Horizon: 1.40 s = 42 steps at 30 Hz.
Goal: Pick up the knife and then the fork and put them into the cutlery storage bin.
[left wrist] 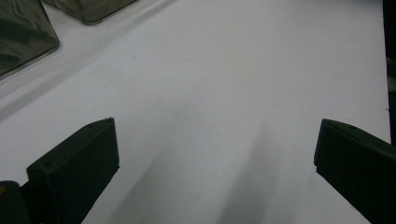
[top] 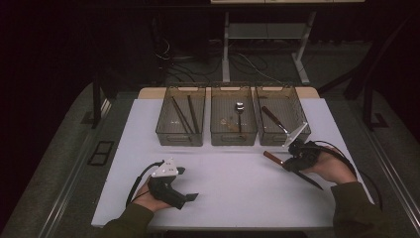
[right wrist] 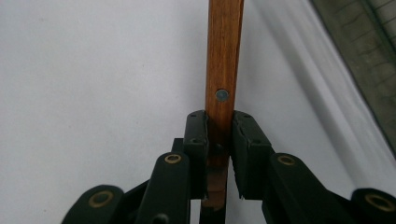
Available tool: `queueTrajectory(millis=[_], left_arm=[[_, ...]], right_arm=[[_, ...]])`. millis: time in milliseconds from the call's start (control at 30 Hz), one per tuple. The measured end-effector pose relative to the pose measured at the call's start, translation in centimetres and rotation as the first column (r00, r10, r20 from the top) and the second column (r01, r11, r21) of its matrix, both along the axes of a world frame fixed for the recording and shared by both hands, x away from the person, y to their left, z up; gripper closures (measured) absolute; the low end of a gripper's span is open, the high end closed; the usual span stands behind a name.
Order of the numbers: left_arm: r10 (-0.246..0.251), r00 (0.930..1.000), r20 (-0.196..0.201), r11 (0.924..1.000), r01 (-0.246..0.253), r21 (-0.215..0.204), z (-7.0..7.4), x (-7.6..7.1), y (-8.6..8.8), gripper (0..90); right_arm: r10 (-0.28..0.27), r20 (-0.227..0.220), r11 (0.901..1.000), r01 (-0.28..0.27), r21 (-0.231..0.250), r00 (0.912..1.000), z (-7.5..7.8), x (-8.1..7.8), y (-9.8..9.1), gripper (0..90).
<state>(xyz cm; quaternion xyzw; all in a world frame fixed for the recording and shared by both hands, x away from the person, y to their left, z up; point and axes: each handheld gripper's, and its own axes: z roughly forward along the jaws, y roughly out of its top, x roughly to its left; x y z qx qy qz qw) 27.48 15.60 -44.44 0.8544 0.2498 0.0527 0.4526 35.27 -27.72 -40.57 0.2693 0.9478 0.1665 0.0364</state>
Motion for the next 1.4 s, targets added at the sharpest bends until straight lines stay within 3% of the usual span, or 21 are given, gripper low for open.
queueTrajectory(millis=[267, 700, 900, 1167, 1400], left_arm=[[0.004, 1.0000, -0.002, 1.0000, -0.004, -0.009, 0.0, 0.1, 0.1, 0.0], [0.007, 1.0000, -0.005, 0.9998, -0.007, -0.021, 0.0, 0.1, 0.2, 0.0], [0.011, 0.9999, -0.008, 0.9996, -0.011, -0.027, 0.0, 0.1, 0.3, 0.0], [0.011, 0.9999, -0.010, 0.9996, -0.011, -0.028, 0.0, 0.1, 0.3, 0.0], [0.008, 0.9999, -0.010, 0.9996, -0.008, -0.026, 0.0, 0.1, 0.2, 0.0]], right_arm=[[-0.043, 0.025, 0.9900, 0.039, 0.135, 0.9988, 1.2, -0.2, -1.0, 77.0], [-0.127, 0.088, 0.9638, 0.102, 0.246, 0.9880, 2.2, -0.3, -2.6, 77.0], [-0.169, 0.118, 0.9489, 0.129, 0.288, 0.9784, 2.7, -0.3, -3.1, 77.2], [-0.233, 0.157, 0.9187, 0.165, 0.359, 0.9596, 3.6, -0.4, -4.0, 77.3], [-0.255, 0.175, 0.9049, 0.171, 0.390, 0.9510, 4.4, -0.5, -4.6, 77.4]])
